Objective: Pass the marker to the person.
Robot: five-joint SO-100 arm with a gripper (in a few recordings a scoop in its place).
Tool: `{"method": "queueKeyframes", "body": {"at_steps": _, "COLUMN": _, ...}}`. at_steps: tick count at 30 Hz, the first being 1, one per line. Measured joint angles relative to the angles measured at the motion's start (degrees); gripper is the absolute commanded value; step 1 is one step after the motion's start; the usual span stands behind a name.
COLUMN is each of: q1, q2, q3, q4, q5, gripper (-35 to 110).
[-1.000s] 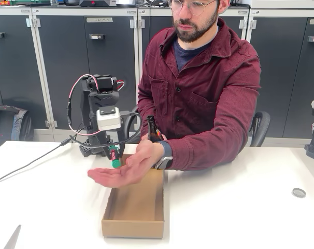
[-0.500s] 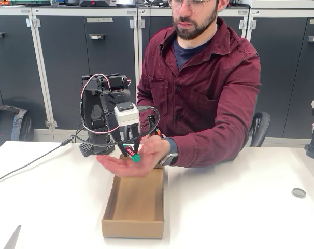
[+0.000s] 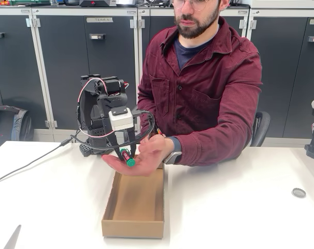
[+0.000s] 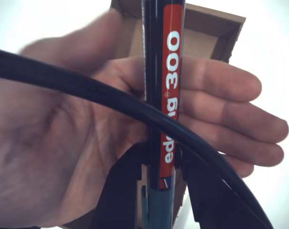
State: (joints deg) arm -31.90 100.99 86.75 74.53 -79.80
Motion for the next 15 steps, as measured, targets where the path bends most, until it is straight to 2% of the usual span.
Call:
{"method": "queueKeyframes", "body": {"at_steps": 3, "q1": 0.1, "q2": 0.0, "q3": 0.0, "q4": 0.0, "q5": 0.6, "gripper": 11}}
{"method": "queueKeyframes", "body": {"at_steps": 10, "q1": 0.1, "q2": 0.1, "q3": 0.4, "q4": 0.0, "q5": 1.5, "gripper": 25}}
{"method": "queueKeyframes", "body": {"at_steps": 15, "q1": 0.2, "q2": 0.4, "q3": 1.4, "q4": -1.7, "q5": 2.3, "gripper": 25}}
